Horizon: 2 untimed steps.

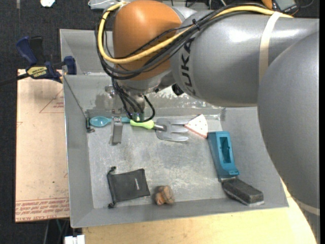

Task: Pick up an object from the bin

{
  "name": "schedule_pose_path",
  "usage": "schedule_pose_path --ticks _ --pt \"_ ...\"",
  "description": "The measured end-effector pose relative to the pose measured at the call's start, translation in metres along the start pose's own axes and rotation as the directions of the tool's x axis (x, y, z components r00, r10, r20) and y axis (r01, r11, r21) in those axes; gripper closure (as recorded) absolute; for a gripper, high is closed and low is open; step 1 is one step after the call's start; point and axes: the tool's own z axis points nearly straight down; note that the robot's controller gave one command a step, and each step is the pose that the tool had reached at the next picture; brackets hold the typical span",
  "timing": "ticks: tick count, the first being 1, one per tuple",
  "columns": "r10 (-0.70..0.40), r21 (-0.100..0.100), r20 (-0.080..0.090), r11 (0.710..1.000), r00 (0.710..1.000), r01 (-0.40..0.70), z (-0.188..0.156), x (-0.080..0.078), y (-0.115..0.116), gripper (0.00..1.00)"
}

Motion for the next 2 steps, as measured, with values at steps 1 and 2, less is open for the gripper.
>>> schedule_pose_path --ticks 1,2 --pt "0.004 -0.002 0.008 1.0 1.0 -0.004 -0.005 -0.002 -0.001 0.0" --pt "-0.012 -0.004 0.01 1.0 1.0 0.012 0.061 -0.002 -0.024 0.0"
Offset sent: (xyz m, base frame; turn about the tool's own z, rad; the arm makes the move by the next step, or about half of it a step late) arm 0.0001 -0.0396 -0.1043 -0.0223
